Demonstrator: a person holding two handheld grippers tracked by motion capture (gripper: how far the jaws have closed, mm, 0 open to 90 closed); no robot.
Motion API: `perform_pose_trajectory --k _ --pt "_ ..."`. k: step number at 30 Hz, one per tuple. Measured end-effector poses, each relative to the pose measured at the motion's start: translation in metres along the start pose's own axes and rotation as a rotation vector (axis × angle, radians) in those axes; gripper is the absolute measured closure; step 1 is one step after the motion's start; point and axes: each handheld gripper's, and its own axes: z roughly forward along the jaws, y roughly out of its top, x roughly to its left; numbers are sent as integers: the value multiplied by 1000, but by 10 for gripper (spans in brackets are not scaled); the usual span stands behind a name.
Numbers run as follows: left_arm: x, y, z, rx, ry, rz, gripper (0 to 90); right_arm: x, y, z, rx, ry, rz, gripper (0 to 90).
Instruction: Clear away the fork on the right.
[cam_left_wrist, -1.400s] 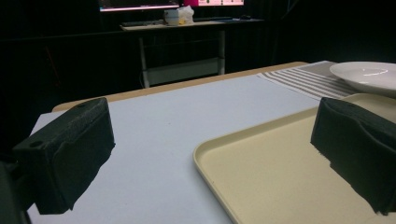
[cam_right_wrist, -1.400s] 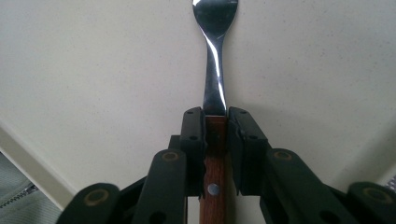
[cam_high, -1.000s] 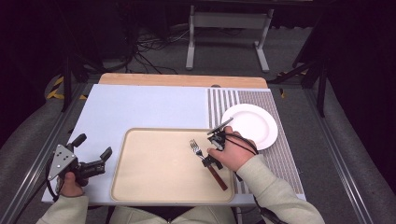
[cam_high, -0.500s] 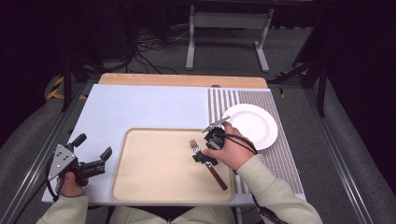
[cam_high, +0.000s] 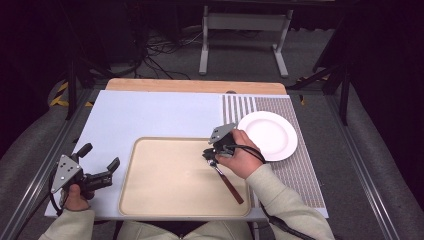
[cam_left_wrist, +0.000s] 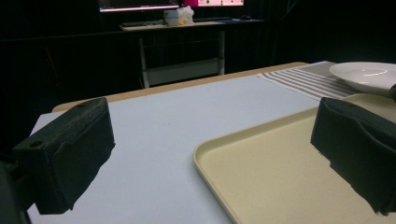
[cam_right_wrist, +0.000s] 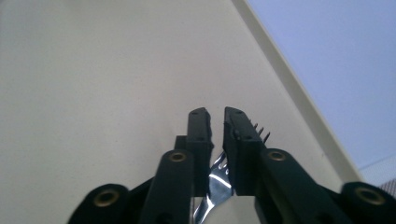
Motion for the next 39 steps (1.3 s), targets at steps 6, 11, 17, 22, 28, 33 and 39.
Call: perform_pose_trajectory --k 6,11,17,22,28,33,39 --pt "0 0 0 3 -1 -1 1 -4 -1 13 -3 3 -34 897" --pt "1 0 0 3 0 -1 1 -7 -4 23 5 7 -24 898" --pt "1 0 0 3 0 0 1 -8 -7 31 24 14 -18 898" --pt "0 0 0 4 -1 0 1 -10 -9 39 31 19 -13 898" --pt "1 0 0 3 -1 0 1 -9 -11 45 41 16 -13 898" --pt "1 0 0 4 -3 0 1 -10 -12 46 46 1 -19 898" --pt "1 0 0 4 -4 1 1 -12 -14 45 59 -24 -23 899"
